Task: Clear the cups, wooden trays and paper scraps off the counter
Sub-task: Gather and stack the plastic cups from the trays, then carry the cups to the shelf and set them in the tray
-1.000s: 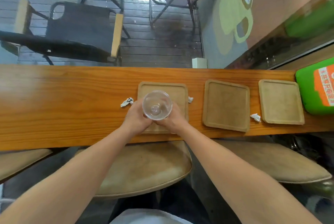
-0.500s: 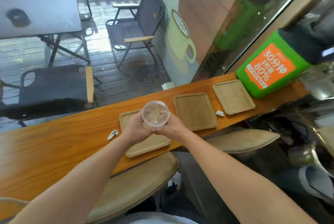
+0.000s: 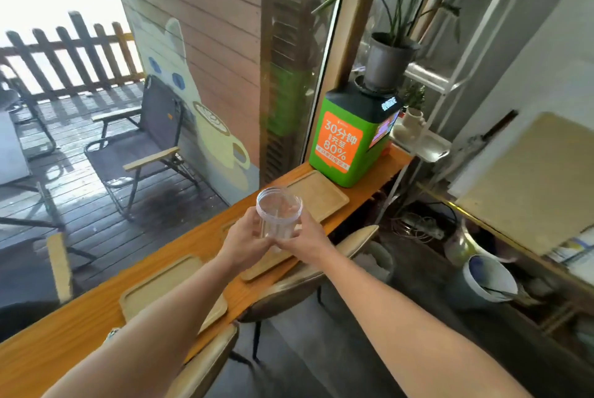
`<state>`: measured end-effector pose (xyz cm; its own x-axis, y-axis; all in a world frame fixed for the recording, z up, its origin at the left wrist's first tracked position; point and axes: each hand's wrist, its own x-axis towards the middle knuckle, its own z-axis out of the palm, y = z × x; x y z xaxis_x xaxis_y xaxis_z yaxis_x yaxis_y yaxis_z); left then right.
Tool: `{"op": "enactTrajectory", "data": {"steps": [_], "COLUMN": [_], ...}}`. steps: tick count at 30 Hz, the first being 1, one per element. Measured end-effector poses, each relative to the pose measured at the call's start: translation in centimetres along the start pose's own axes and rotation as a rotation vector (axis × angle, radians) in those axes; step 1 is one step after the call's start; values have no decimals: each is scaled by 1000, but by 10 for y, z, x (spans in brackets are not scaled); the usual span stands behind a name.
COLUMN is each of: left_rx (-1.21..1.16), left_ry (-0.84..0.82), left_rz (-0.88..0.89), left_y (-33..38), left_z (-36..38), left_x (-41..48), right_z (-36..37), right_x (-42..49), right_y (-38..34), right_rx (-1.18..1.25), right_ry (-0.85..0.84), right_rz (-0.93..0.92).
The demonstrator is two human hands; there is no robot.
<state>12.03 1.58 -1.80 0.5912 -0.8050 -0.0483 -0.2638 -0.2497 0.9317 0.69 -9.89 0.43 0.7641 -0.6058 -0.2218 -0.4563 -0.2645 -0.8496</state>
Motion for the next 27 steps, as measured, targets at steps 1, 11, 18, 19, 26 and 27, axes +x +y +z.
{"op": "enactTrajectory", "data": {"steps": [1, 11, 18, 19, 26, 27], "left_rx": [-1, 1, -16, -3, 62, 70], "left_ry": [-10, -159, -313, -339, -472, -495], "left_rz": [11, 113, 157, 169, 228, 234], "left_y": [10, 106, 149, 155, 193, 197], "left_z": [10, 172, 315, 331, 419, 430], "left_x": [3, 11, -6, -7, -12, -12], "right_z": [-13, -165, -262, -274, -335, -342], "right_x": [-3, -83, -163, -173, -219, -224], "right_y": [4, 82, 163, 172, 220, 226], "right_rx": [6, 101, 70, 67, 81, 85], "right_ry": [18, 320, 480, 501, 633, 654], "right_rz": [6, 23, 132, 148, 241, 249]}}
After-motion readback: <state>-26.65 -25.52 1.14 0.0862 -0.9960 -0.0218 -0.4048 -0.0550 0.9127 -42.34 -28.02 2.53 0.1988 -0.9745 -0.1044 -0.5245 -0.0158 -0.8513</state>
